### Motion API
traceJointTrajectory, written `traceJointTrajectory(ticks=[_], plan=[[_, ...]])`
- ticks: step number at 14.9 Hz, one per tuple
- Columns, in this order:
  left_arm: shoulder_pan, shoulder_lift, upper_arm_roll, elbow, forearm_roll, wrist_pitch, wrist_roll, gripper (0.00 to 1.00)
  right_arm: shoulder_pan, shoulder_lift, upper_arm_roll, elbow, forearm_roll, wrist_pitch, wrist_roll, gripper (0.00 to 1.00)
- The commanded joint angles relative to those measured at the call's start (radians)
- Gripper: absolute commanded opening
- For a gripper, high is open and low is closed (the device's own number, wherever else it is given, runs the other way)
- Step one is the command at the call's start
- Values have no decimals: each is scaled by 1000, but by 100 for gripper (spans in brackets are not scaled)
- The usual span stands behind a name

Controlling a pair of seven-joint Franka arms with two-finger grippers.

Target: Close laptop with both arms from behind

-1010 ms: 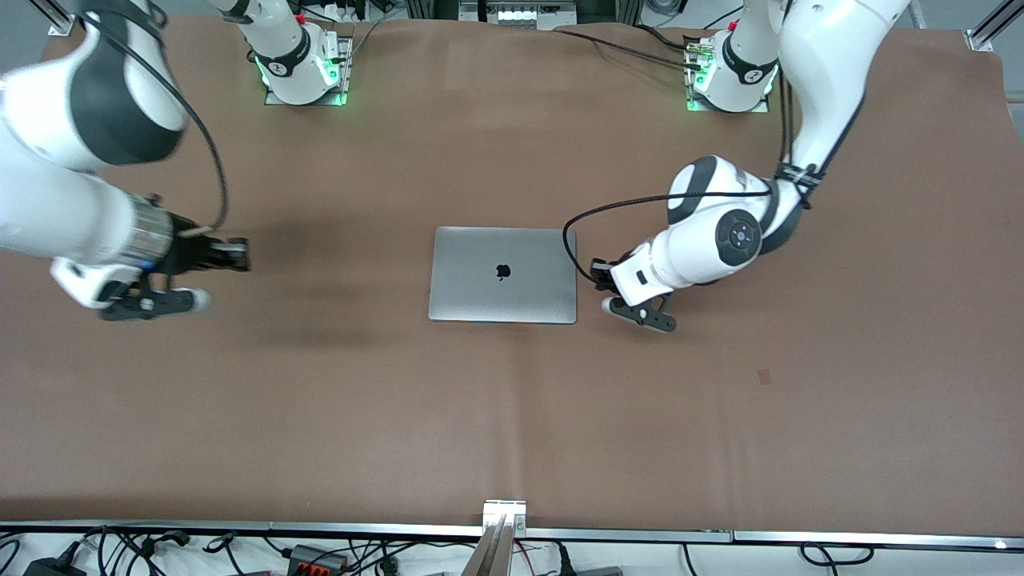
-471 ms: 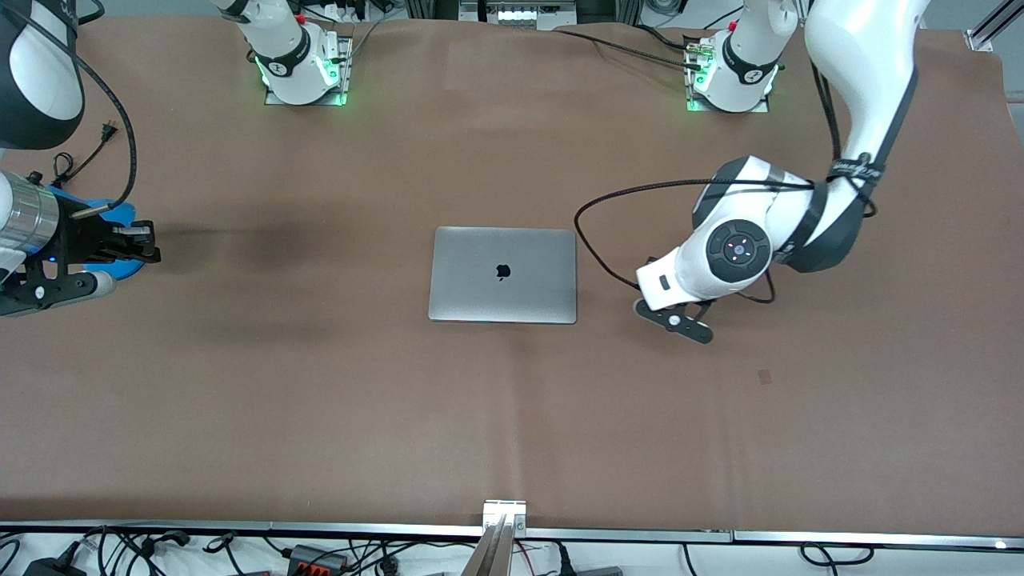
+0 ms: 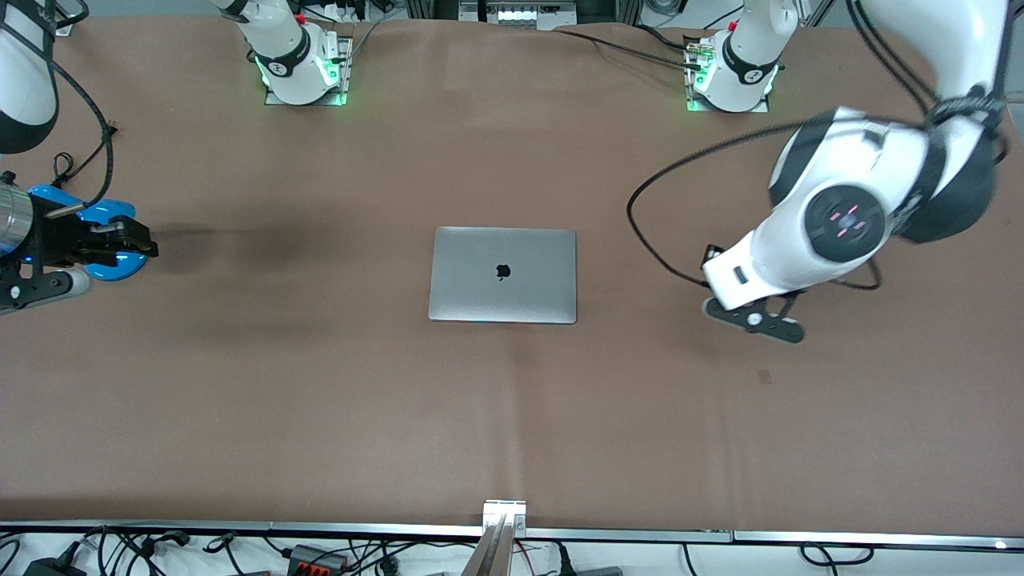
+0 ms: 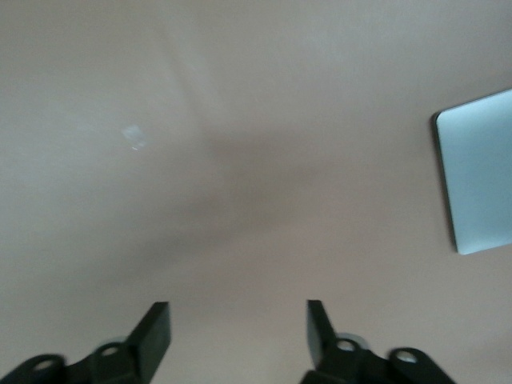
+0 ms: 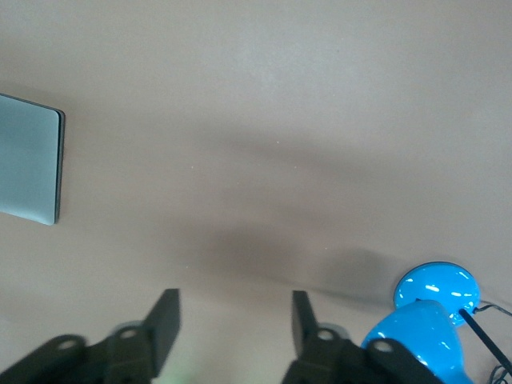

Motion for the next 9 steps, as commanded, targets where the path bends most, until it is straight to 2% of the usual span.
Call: traceJointTrajectory(ticks=[1, 4, 5, 6, 8, 9], plan=[[46, -45, -6, 74, -6, -71, 1, 100, -18, 7, 5, 42, -5, -11, -26, 100], [70, -52, -5, 160, -9, -135, -6, 100, -2, -25, 6, 29, -19, 55, -18, 100], [89, -66, 15, 176, -33, -154, -31, 100, 4, -54, -6, -5, -16, 69, -17, 100], [83, -92, 69, 173, -74, -160, -58, 100, 22, -89, -38, -45, 4, 83, -17, 100], [84, -152, 171, 112, -217, -151, -51, 100, 91, -175, -116, -158, 10, 107, -5, 100], [68, -231, 228, 20, -254, -119, -51, 100, 97, -209, -124, -206, 10, 151, -6, 100]])
